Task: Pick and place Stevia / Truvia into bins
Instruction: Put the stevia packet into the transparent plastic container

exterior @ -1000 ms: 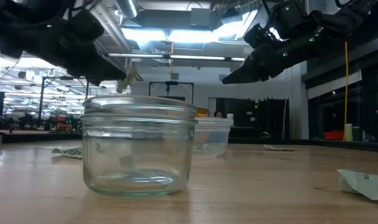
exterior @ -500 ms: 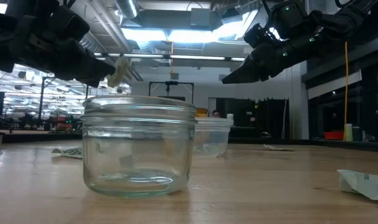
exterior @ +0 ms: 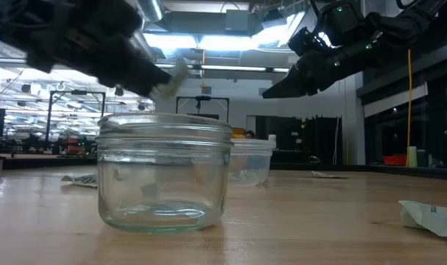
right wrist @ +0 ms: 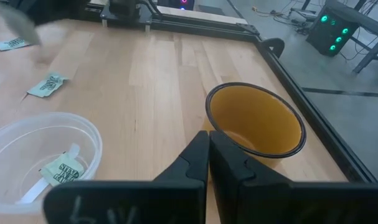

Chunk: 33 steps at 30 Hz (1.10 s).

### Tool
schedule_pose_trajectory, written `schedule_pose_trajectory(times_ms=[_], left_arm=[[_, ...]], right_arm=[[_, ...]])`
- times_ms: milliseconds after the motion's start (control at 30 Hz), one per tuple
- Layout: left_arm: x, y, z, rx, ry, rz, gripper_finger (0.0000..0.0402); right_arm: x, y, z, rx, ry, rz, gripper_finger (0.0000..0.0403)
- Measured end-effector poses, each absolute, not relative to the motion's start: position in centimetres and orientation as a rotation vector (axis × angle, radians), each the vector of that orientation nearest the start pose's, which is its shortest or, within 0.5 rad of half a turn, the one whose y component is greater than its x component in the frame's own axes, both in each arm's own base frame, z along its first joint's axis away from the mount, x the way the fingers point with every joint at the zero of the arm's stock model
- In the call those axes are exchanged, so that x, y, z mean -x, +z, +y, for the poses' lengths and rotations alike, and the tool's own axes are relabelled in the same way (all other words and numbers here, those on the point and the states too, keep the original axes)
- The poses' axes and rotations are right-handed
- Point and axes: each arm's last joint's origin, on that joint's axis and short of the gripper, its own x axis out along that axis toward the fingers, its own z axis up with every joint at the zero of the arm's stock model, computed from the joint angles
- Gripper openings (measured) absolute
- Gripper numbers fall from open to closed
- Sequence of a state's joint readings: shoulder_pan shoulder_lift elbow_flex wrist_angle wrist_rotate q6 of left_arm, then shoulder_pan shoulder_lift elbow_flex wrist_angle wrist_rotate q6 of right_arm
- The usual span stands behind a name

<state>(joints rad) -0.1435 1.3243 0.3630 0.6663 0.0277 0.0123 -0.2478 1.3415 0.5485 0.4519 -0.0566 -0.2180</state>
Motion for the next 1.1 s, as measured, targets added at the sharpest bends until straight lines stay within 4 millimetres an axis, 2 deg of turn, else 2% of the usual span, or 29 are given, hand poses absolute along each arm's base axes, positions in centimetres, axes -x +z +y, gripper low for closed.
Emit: schedule_pose_trajectory(times_ms=[400,567,733,967,1100], left_arm=[[-31.7,17.1,-3.0,-0.022,-0.224,0.514,0.0002],[-33.8,17.2,-2.1,-0.042,-0.211,0.615,0.0002],[-34.4,16.9,-0.8,-0.014,-0.171,0.725,0.0002],[-34.4,17.2,0.0,-0.005,-0.152,0.735,0.0002],[-34.5,17.2,0.1,-0.038,-0.161,0.731,0.0002]], right_arm=[[-25.7,19.4,-6.3,0.107,-0.157,0.375,0.0017],[-25.7,19.3,-6.3,0.103,-0.158,0.379,0.0017],[-25.7,19.3,-6.3,0.103,-0.157,0.381,0.0017],[-25.2,18.3,-6.2,0.08,-0.147,0.5,0.0017],[-25.2,18.2,-6.2,0.058,-0.152,0.505,0.0016]])
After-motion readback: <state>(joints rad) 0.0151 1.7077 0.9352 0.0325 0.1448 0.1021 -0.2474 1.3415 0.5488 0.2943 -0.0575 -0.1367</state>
